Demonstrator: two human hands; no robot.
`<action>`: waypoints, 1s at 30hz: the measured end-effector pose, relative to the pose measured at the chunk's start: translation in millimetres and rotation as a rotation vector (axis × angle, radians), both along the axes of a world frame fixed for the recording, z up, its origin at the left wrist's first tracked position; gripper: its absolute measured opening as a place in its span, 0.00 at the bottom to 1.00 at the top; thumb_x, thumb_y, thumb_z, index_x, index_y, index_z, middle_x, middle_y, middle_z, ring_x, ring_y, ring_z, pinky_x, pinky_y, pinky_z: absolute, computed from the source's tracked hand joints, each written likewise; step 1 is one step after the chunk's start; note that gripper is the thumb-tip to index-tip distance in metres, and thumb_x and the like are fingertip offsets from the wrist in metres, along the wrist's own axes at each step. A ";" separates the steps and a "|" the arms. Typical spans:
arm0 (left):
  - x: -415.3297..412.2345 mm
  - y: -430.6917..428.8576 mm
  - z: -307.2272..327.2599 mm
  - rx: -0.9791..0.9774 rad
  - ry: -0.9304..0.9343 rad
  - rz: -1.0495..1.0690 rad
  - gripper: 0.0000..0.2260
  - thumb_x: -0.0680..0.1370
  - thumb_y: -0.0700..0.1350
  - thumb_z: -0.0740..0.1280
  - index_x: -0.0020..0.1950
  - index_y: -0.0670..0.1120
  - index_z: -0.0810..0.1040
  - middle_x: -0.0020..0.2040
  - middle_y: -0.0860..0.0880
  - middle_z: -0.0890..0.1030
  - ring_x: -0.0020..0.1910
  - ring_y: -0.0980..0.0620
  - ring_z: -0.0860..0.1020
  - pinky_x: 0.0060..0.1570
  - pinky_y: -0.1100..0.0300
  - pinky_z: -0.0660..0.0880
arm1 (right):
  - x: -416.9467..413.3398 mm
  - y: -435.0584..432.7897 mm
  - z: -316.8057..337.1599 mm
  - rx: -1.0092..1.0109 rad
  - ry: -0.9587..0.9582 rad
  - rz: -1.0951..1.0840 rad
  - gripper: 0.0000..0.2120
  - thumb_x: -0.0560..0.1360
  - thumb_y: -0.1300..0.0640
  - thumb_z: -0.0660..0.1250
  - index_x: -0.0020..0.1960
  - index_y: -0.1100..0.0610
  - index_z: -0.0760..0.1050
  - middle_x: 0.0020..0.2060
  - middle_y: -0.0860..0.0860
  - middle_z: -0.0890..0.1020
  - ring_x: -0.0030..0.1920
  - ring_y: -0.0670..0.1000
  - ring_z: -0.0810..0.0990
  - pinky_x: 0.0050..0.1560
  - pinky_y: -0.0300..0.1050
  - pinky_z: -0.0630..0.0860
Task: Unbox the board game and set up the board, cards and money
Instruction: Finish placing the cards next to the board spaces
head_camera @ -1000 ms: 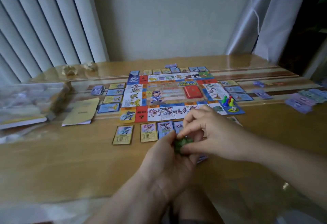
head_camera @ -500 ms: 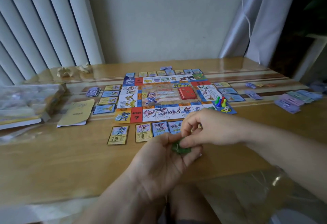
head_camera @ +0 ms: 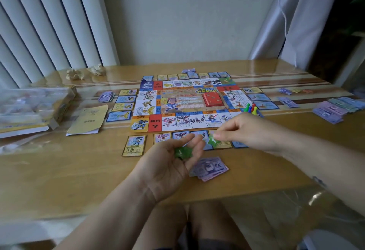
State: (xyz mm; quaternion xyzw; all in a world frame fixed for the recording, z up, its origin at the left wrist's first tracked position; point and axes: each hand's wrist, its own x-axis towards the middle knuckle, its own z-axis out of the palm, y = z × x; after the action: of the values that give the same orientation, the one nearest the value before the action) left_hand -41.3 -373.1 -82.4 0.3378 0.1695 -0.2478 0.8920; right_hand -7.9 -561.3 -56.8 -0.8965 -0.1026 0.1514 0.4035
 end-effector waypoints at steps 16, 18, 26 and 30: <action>24.7 -12.6 13.1 0.020 -0.157 -0.156 0.14 0.80 0.32 0.53 0.62 0.35 0.73 0.52 0.39 0.83 0.45 0.47 0.84 0.49 0.56 0.79 | 5.5 -7.7 21.0 0.037 -0.441 0.000 0.02 0.74 0.53 0.69 0.44 0.48 0.81 0.37 0.41 0.81 0.33 0.35 0.74 0.36 0.28 0.68; 33.9 -24.7 19.8 0.043 -0.182 -0.234 0.13 0.80 0.32 0.54 0.61 0.34 0.74 0.50 0.39 0.83 0.44 0.49 0.84 0.49 0.57 0.79 | 10.9 -12.3 30.4 0.000 -0.414 0.024 0.02 0.74 0.52 0.70 0.44 0.46 0.81 0.37 0.37 0.81 0.35 0.34 0.74 0.38 0.27 0.67; 86.6 -88.9 35.8 0.311 -0.329 -0.429 0.09 0.79 0.34 0.60 0.55 0.38 0.79 0.41 0.44 0.84 0.38 0.55 0.83 0.38 0.66 0.80 | 50.8 -65.8 37.9 0.053 -0.107 -0.115 0.04 0.71 0.51 0.73 0.39 0.50 0.83 0.34 0.43 0.84 0.40 0.38 0.80 0.49 0.38 0.74; 114.7 -126.6 37.4 0.379 -0.331 -0.503 0.11 0.79 0.34 0.62 0.60 0.38 0.77 0.44 0.44 0.83 0.40 0.56 0.83 0.40 0.65 0.80 | 74.3 -101.7 30.1 0.121 -0.012 -0.219 0.05 0.71 0.54 0.73 0.37 0.53 0.81 0.34 0.49 0.82 0.40 0.47 0.78 0.46 0.43 0.71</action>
State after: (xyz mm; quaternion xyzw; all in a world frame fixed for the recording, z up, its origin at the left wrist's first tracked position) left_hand 73.4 -499.7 -45.0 0.5641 -0.0226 -0.3657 0.7400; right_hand 66.4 -662.9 -26.6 -0.8773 -0.0154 0.0943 0.4703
